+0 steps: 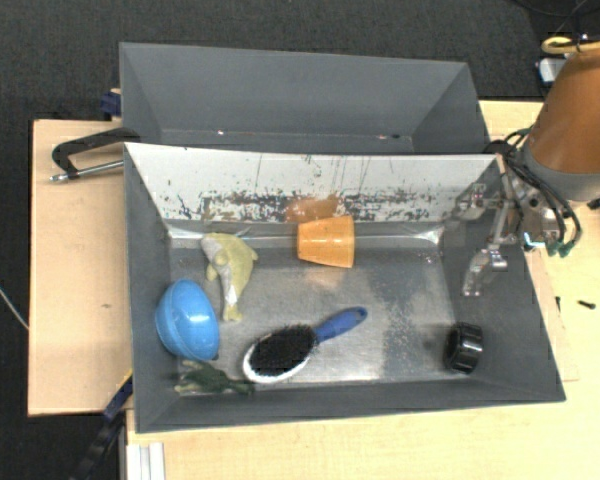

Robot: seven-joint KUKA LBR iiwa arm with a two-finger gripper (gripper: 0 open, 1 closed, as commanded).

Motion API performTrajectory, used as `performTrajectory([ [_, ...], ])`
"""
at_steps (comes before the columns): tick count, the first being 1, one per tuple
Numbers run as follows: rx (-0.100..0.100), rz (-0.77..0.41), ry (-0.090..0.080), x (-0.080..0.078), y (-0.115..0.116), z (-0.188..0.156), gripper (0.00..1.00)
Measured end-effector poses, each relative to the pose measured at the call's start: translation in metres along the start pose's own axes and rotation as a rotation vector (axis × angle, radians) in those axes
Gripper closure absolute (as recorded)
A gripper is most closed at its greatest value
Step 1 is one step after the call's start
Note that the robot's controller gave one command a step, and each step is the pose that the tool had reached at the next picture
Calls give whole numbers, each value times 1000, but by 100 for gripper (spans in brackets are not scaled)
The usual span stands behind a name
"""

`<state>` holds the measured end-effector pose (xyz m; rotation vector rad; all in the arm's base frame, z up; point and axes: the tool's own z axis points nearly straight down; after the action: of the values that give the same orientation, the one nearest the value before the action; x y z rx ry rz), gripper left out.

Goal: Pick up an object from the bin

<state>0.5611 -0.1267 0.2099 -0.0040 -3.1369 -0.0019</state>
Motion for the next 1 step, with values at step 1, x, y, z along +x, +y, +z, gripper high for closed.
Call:
performTrajectory([
  [1,0,-169,-7,68,-7,141,0],
])
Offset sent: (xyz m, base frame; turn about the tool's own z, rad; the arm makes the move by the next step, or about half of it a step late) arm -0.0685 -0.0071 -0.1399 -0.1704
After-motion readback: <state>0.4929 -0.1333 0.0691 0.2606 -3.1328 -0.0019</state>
